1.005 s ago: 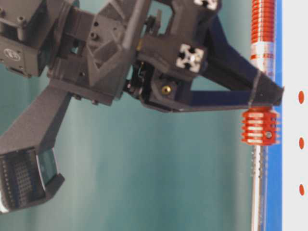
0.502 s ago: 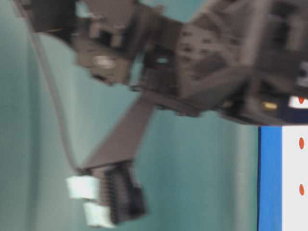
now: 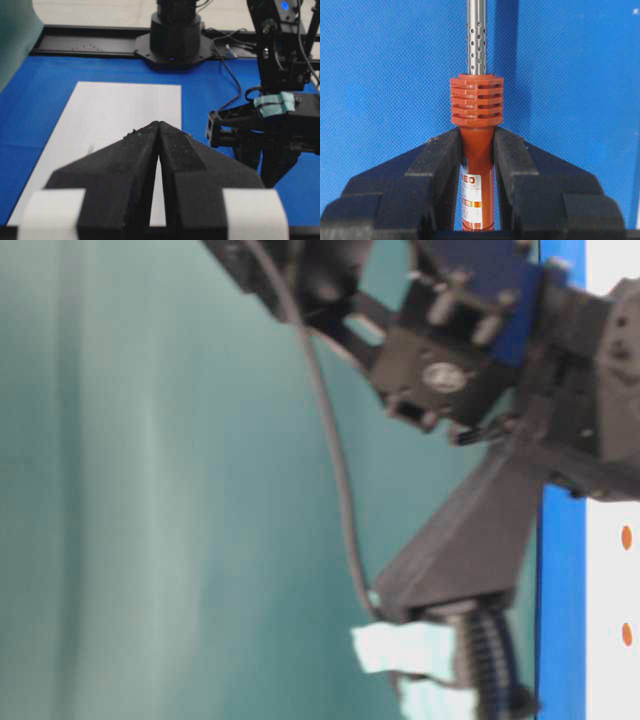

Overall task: Touch the tip of the soldering iron to the mark.
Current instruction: 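Lower the iron onto the blue cloth and open the right gripper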

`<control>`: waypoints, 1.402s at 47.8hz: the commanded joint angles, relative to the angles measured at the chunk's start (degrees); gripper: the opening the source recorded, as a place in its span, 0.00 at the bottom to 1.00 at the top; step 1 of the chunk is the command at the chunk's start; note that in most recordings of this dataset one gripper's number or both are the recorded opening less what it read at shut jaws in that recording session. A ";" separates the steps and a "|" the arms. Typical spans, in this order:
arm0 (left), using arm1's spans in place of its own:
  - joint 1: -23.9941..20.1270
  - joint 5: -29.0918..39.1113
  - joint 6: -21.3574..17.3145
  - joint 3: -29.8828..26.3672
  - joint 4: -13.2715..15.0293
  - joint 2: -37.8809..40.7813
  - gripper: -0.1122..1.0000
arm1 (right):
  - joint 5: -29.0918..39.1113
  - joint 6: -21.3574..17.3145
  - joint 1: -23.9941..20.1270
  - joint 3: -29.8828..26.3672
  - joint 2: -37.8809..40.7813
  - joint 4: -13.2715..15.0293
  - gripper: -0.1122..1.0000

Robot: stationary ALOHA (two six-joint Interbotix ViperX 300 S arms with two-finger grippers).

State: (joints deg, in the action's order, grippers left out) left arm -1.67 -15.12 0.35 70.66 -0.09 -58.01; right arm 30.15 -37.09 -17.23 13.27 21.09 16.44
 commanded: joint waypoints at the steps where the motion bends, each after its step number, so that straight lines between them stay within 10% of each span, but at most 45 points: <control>1: -0.18 -0.26 0.09 -0.53 0.00 0.18 0.10 | -1.67 0.00 0.00 0.00 -1.23 -0.09 0.16; 27: -0.18 -0.18 0.09 -0.53 0.00 0.18 0.10 | -5.19 0.00 0.35 1.49 -1.05 -0.18 0.17; 44: -0.18 0.00 0.18 -0.53 0.00 0.18 0.10 | -4.22 0.09 0.62 1.14 -1.05 0.09 0.94; 67: -0.18 0.00 0.18 -0.53 0.00 0.18 0.10 | 7.56 0.18 0.62 0.18 -13.36 0.79 0.89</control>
State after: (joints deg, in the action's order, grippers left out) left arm -1.67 -14.85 0.44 70.66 -0.09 -58.10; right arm 35.60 -36.83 -16.61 14.85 12.48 16.88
